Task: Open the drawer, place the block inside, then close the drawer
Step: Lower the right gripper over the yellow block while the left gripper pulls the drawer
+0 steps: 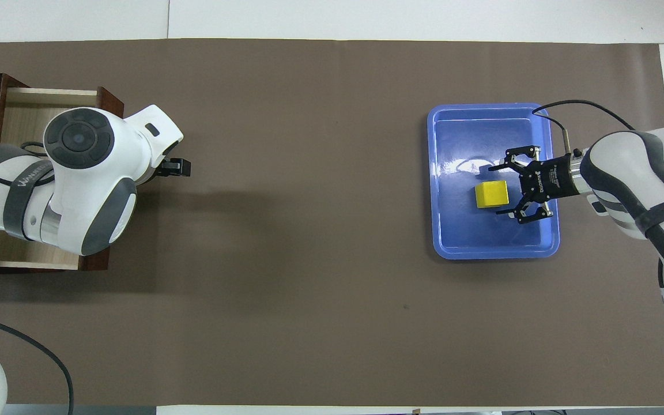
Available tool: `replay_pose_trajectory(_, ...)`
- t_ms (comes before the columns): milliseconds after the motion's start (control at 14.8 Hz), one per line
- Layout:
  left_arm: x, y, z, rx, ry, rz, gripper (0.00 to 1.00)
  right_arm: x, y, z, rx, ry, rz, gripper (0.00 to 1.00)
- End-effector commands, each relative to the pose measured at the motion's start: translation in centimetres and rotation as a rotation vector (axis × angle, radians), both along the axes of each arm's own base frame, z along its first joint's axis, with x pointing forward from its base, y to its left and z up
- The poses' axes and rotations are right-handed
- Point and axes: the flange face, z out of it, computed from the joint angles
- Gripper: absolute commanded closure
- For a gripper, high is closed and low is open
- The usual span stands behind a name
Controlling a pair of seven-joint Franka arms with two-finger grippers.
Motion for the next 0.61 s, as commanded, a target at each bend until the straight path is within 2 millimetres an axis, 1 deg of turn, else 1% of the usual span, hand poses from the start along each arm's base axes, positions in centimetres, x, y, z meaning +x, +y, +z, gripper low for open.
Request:
replay_pose_trajectory(0, 0.3, -1.3, -0.1, -0.026, 0.002, 0.02, 0.0, -0.5, -0.4, -0.6, 0.003, -0.032, -0.013, 0.0)
replay_pose_trajectory(203, 0.4, -1.0, -0.2, -0.023, 0.007, 0.026, 0.0, -0.5, -0.4, -0.8, -0.005, -0.035, -0.019, 0.0)
replay_pose_trajectory(271, 0.4, -1.0, -0.2, -0.021, 0.01, 0.027, 0.0, -0.8, -0.4, -1.1, -0.006, -0.03, -0.02, 0.0)
replay_pose_trajectory(407, 0.8, -0.5, 0.7, -0.012, 0.02, 0.041, 0.0, -1.2, -0.6, -1.6, -0.02, -0.032, -0.032, 0.0)
replay_pose_trajectory(475, 1.2, -0.2, 1.5, -0.007, 0.022, 0.051, 0.0, -1.3, -0.6, -1.6, -0.022, -0.033, -0.033, 0.0)
replay_pose_trajectory(542, 1.6, 0.1, 1.6, -0.002, 0.032, 0.057, 0.0, -1.3, -0.6, -1.6, -0.022, -0.035, -0.029, 0.0)
